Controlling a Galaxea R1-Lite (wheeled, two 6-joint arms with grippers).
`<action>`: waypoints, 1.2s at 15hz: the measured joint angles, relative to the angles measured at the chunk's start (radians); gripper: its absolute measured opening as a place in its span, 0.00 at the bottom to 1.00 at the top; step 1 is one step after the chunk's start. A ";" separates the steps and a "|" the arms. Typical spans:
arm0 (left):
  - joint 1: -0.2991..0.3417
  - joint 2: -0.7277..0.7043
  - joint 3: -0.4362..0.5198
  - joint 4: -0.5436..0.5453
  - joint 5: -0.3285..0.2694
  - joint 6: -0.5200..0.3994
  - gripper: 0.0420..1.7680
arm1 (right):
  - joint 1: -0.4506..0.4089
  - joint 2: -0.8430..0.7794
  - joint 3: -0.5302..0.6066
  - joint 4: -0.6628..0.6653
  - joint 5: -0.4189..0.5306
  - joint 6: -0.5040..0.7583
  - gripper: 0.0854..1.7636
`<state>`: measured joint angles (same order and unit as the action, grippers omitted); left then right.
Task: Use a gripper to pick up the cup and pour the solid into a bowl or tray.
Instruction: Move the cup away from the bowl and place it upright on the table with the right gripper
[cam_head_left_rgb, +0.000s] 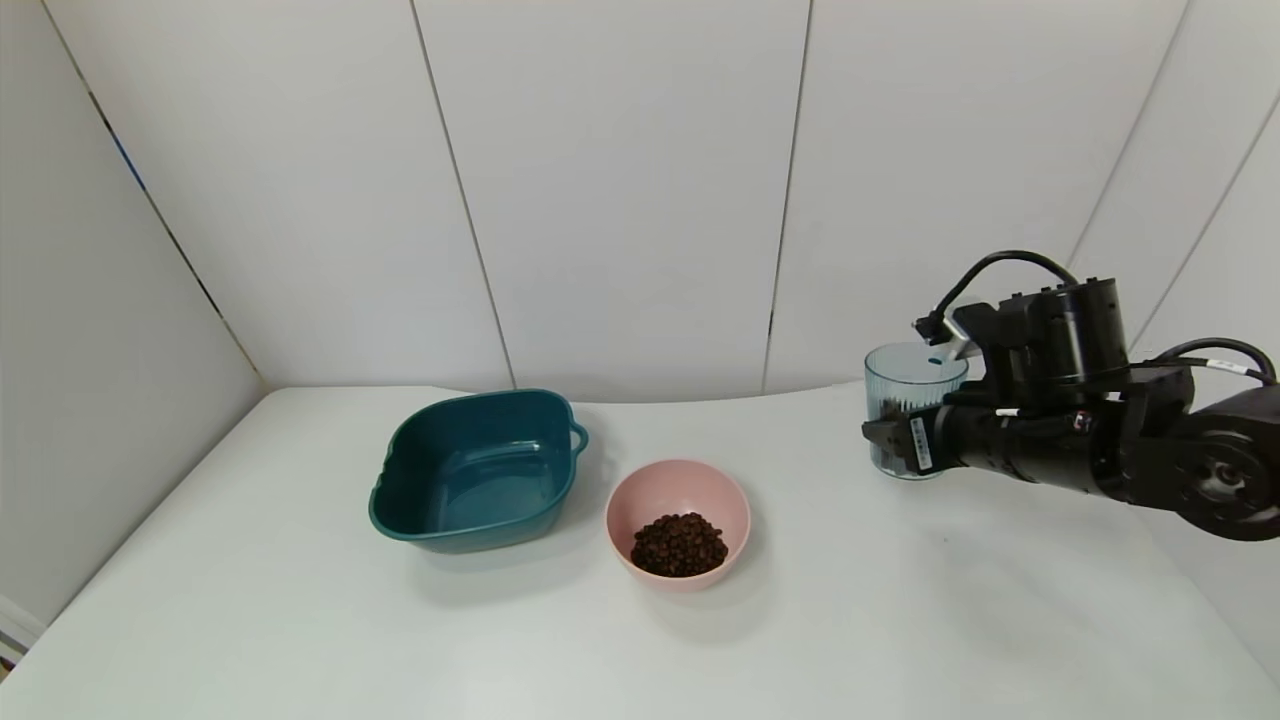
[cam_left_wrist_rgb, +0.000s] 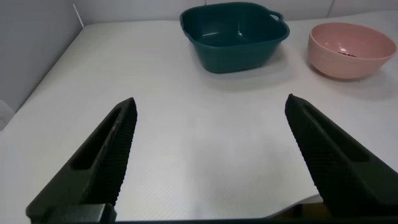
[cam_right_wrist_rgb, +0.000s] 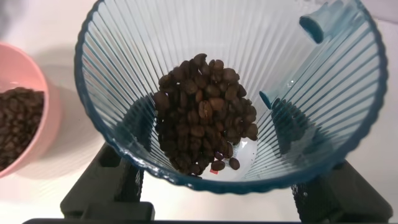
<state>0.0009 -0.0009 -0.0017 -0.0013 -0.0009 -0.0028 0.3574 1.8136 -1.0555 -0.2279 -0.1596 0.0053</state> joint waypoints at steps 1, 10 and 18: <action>0.000 0.000 0.000 0.000 0.000 0.000 0.97 | -0.014 0.008 0.013 -0.020 0.014 -0.001 0.73; 0.000 0.000 0.000 0.000 0.000 0.000 0.97 | -0.040 0.146 0.148 -0.416 0.045 0.002 0.73; 0.001 0.000 0.000 0.000 0.000 0.000 0.97 | -0.027 0.299 0.215 -0.667 0.044 0.001 0.73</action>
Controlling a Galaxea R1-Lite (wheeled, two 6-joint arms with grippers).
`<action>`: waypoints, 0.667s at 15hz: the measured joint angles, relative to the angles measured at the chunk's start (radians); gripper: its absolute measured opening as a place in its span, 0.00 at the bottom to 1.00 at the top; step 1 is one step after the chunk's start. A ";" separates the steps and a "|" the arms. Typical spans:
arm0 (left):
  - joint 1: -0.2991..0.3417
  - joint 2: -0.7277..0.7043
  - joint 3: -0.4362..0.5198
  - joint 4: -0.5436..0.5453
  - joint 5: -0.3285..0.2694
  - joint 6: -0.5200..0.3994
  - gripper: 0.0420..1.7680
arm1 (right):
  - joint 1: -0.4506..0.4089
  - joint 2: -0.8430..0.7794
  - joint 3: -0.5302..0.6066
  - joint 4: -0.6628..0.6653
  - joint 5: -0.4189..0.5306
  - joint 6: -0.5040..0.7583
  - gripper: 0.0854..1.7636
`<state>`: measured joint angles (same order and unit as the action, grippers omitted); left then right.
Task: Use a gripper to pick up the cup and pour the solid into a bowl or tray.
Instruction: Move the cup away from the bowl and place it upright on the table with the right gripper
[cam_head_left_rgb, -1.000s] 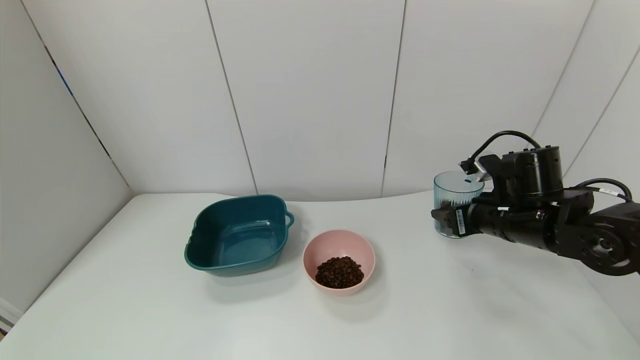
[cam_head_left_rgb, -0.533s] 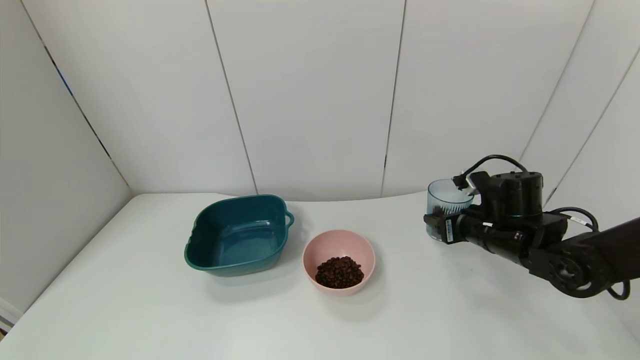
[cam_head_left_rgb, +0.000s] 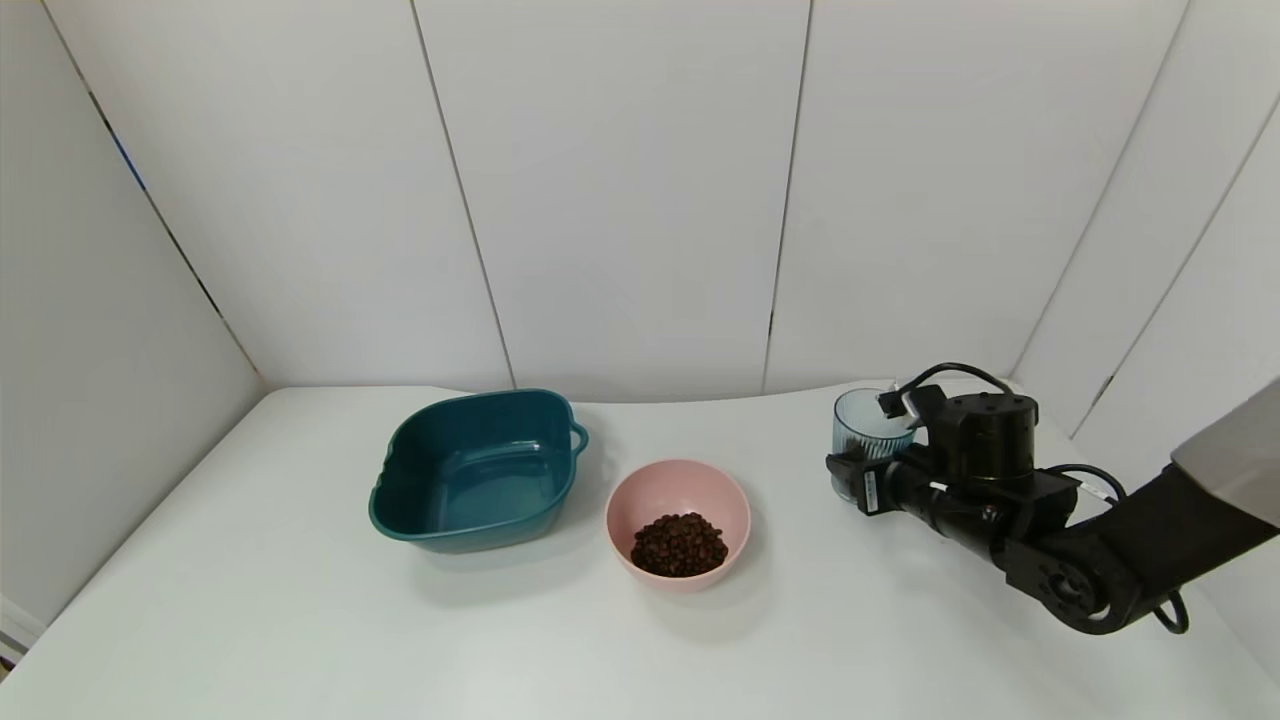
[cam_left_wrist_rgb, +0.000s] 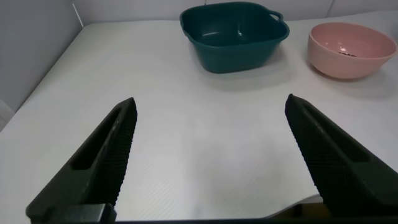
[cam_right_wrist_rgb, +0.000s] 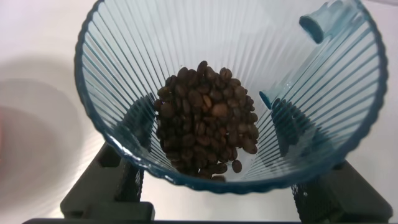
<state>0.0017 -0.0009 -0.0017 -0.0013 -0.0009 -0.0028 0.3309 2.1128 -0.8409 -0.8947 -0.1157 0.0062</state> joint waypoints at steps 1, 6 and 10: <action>0.000 0.000 0.000 0.000 0.000 0.000 0.97 | 0.001 0.013 0.003 -0.008 0.000 0.000 0.73; 0.000 0.000 0.000 0.000 0.000 0.000 0.97 | 0.003 0.043 0.009 -0.012 0.000 0.003 0.73; 0.000 0.000 0.000 0.000 0.000 0.000 0.97 | 0.006 0.054 0.008 -0.011 0.001 0.008 0.73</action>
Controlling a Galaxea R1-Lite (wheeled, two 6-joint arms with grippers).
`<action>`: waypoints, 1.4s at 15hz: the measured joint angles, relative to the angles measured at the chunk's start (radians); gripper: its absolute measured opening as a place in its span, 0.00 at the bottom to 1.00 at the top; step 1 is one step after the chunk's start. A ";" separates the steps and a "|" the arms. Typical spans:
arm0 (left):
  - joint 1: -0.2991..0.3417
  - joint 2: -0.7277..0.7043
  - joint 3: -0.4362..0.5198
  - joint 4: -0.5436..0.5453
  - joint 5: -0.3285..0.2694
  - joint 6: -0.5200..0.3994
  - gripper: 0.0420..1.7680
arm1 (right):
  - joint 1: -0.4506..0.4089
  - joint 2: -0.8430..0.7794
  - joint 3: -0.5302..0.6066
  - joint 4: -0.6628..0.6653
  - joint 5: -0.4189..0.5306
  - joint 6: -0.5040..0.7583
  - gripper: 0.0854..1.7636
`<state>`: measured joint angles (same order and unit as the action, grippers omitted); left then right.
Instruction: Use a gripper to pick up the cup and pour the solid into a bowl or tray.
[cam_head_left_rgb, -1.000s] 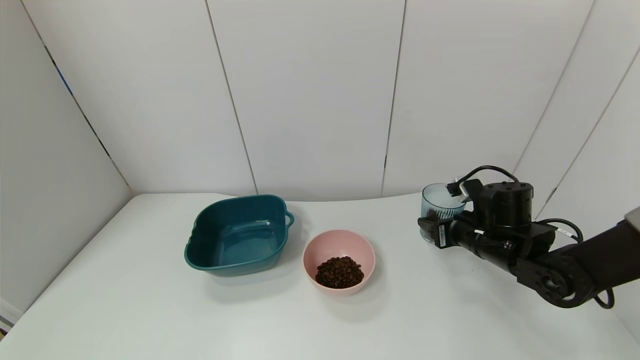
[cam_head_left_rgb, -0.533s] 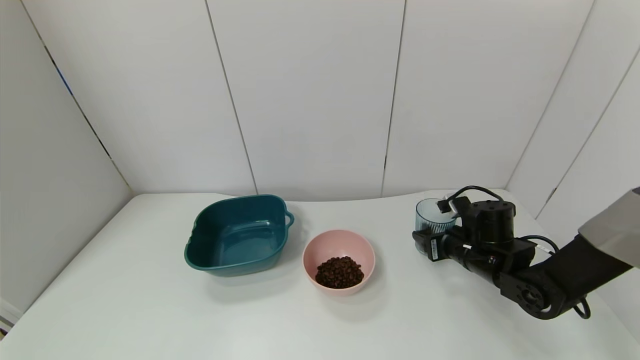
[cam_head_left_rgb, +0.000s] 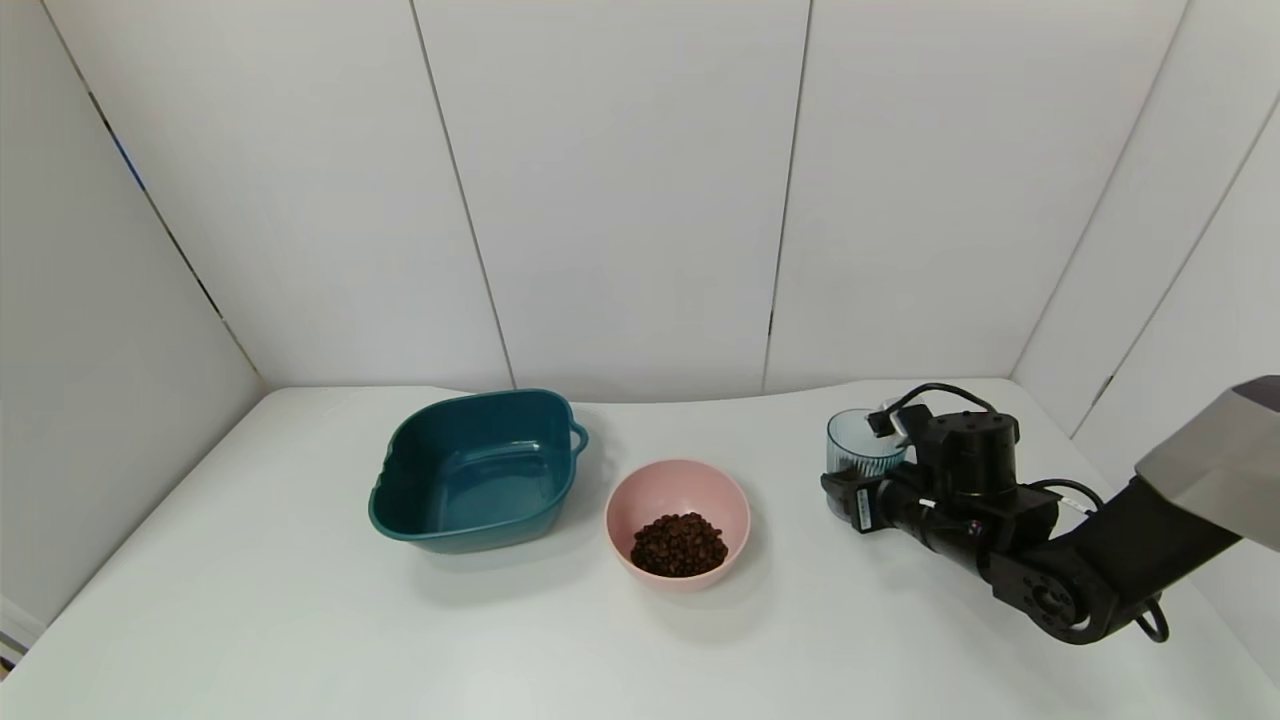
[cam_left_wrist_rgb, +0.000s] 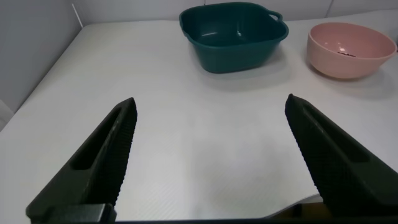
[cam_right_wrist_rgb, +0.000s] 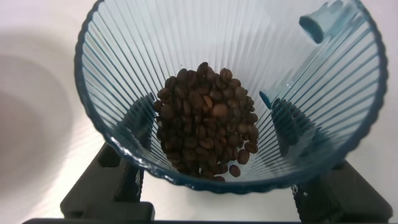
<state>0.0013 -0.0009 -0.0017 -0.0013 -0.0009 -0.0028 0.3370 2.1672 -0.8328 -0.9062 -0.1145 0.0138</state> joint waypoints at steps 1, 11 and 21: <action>0.000 0.000 0.000 0.000 0.000 0.000 0.97 | 0.000 0.001 0.000 0.000 0.000 0.001 0.73; 0.000 0.000 0.000 0.000 0.000 0.000 0.97 | 0.000 -0.012 0.008 0.017 0.025 0.017 0.88; 0.000 0.000 0.000 0.000 0.000 0.000 0.97 | -0.048 -0.284 -0.058 0.546 0.081 0.019 0.94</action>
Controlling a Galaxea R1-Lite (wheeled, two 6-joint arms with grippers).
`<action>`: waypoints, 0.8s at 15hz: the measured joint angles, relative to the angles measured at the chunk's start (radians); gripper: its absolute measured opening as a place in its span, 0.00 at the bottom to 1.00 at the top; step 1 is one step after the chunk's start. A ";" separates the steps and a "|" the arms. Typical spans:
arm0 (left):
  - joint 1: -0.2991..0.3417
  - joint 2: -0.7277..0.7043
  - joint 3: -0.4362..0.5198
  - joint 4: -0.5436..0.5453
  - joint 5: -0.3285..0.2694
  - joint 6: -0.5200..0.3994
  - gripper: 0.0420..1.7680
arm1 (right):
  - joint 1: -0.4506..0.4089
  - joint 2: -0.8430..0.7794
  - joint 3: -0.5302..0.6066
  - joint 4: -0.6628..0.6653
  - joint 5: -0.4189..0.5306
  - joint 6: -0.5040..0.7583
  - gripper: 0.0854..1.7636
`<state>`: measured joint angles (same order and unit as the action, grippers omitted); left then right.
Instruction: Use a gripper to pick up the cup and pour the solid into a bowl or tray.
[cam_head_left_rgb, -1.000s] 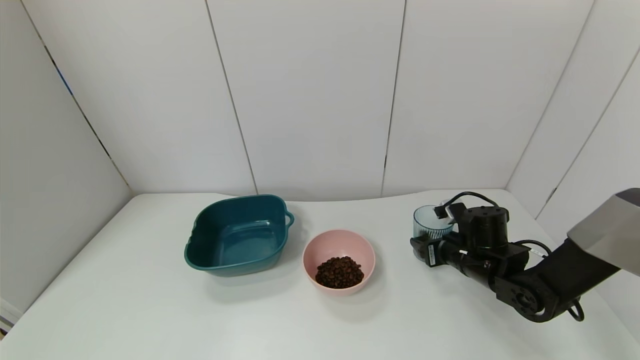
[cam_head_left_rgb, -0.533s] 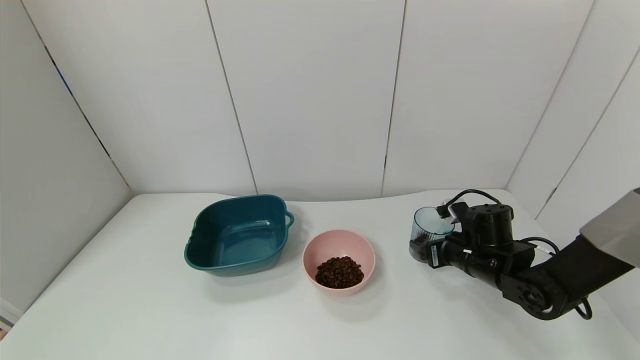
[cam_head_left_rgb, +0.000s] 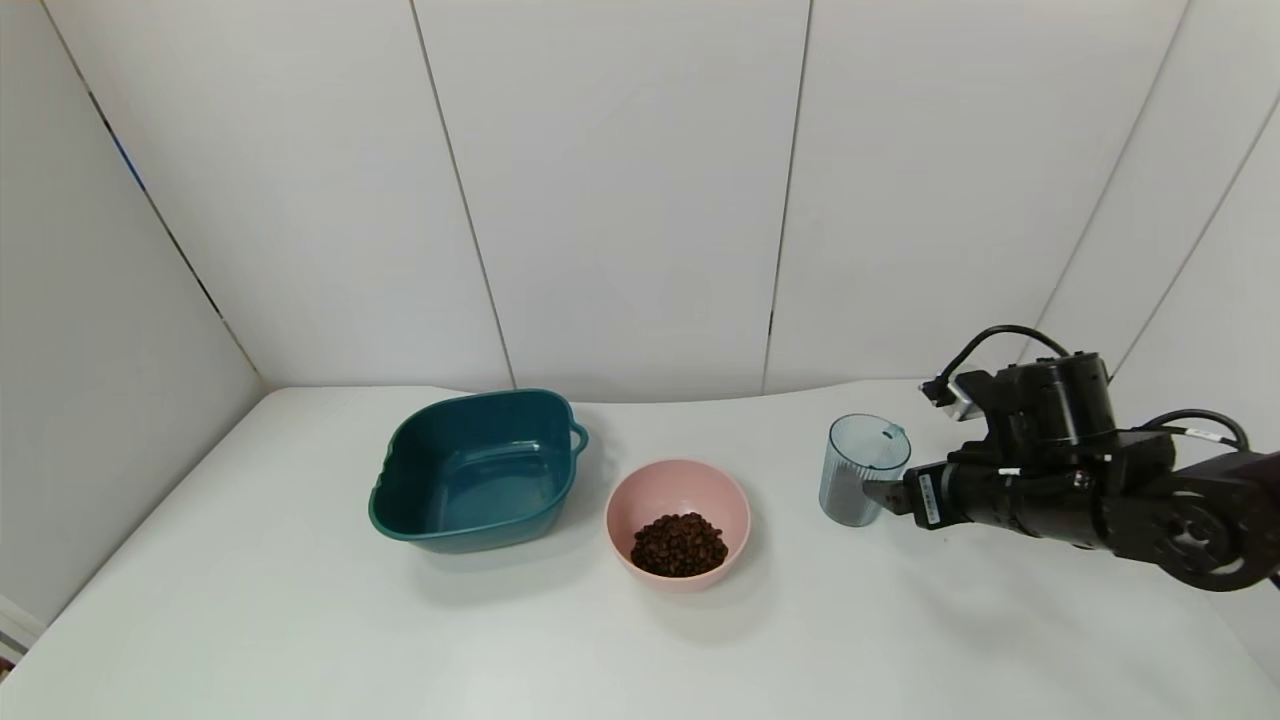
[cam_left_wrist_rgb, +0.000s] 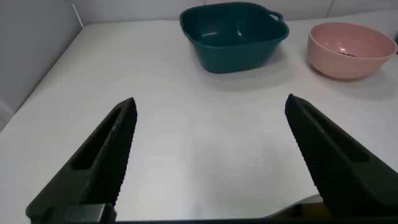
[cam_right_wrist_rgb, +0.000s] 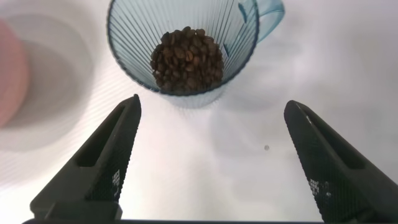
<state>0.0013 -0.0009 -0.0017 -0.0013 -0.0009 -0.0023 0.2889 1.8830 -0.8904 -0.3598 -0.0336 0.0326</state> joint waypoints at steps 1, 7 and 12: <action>0.000 0.000 0.000 0.000 0.000 0.000 0.97 | 0.000 -0.040 -0.001 0.035 0.001 -0.001 0.95; 0.000 0.000 0.000 0.000 0.000 0.000 0.97 | 0.015 -0.343 0.005 0.276 0.003 -0.008 0.96; 0.000 0.000 0.000 0.000 0.000 0.000 0.97 | 0.009 -0.620 0.067 0.325 0.000 -0.009 0.96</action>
<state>0.0013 -0.0009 -0.0017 -0.0013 -0.0013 -0.0023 0.2977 1.2632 -0.8236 -0.0349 -0.0340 0.0240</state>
